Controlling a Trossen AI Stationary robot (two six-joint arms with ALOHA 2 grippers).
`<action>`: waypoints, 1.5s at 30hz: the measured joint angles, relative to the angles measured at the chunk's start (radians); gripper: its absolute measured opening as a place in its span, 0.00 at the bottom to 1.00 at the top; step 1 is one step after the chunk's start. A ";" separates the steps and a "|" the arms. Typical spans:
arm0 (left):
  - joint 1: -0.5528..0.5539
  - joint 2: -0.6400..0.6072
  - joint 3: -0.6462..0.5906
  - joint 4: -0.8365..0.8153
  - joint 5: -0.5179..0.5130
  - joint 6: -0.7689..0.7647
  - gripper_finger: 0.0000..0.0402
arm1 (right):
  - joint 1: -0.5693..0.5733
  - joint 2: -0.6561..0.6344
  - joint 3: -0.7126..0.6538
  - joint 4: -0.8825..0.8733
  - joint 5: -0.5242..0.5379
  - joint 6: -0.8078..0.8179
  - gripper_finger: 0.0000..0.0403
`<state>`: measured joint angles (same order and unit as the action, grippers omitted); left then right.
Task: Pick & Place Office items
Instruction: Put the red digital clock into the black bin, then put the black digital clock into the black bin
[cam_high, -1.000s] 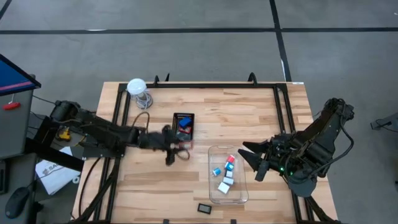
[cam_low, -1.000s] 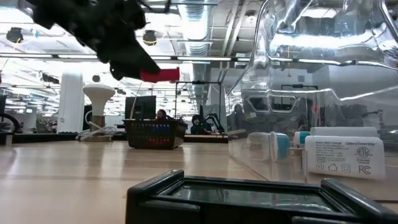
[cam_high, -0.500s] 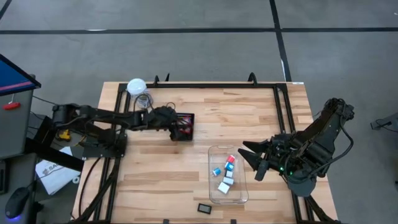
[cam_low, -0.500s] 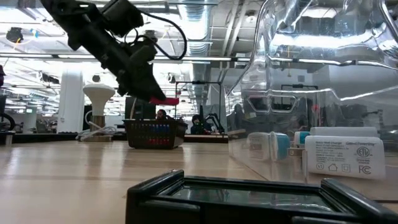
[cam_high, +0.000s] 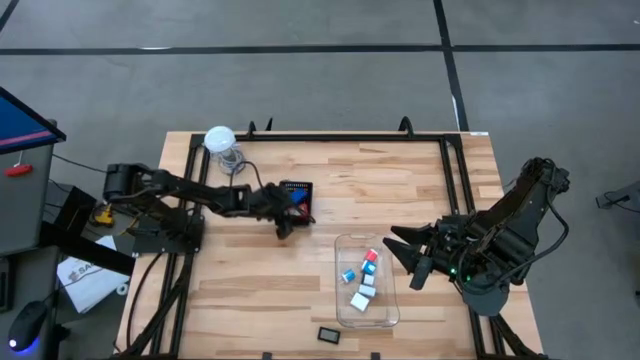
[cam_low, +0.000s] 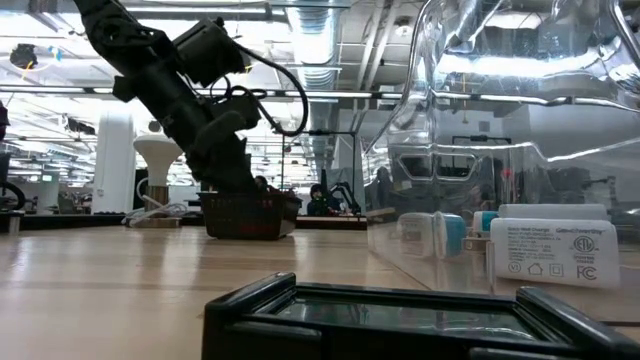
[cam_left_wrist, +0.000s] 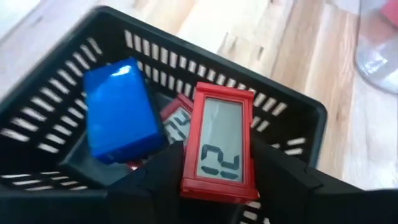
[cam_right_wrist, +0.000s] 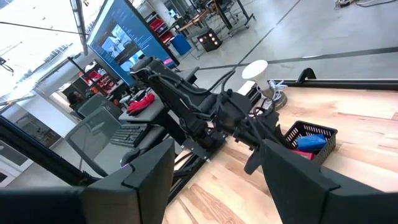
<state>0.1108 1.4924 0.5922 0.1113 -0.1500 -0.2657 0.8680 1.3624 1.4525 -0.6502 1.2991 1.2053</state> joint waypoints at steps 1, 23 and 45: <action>-0.003 0.003 0.000 0.001 0.000 0.000 0.44 | 0.000 0.000 0.000 0.000 0.000 0.000 0.57; -0.014 -0.052 0.001 0.001 -0.002 0.065 0.57 | 0.000 0.000 0.000 -0.003 0.003 0.000 0.57; -0.744 -0.143 0.001 0.088 0.078 0.156 0.65 | 0.000 0.000 0.000 -0.008 -0.013 0.000 0.57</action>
<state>-0.6336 1.3494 0.5934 0.1989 -0.0717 -0.1098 0.8677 1.3621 1.4528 -0.6579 1.2864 1.2053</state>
